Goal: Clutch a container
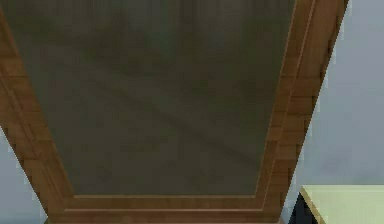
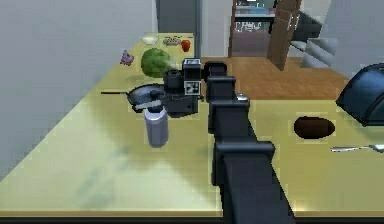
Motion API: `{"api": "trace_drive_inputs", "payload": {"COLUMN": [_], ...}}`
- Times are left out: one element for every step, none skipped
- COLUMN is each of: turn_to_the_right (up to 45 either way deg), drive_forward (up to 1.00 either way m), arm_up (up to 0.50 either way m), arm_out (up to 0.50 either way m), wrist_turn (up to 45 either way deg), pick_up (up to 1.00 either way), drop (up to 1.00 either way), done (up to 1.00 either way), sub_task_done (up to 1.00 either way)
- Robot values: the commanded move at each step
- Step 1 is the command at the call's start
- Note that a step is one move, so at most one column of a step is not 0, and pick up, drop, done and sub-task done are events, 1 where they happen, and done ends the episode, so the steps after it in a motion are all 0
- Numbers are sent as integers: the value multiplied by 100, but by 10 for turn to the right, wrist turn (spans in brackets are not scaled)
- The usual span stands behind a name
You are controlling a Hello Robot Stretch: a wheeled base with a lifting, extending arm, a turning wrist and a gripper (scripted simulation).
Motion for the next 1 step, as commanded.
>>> {"api": "trace_drive_inputs", "payload": {"turn_to_the_right": [0], "drive_forward": [0], "arm_up": [0], "arm_out": [0], "wrist_turn": [0], "pick_up": [0], "drop": [0], "done": [100], "sub_task_done": [0]}}
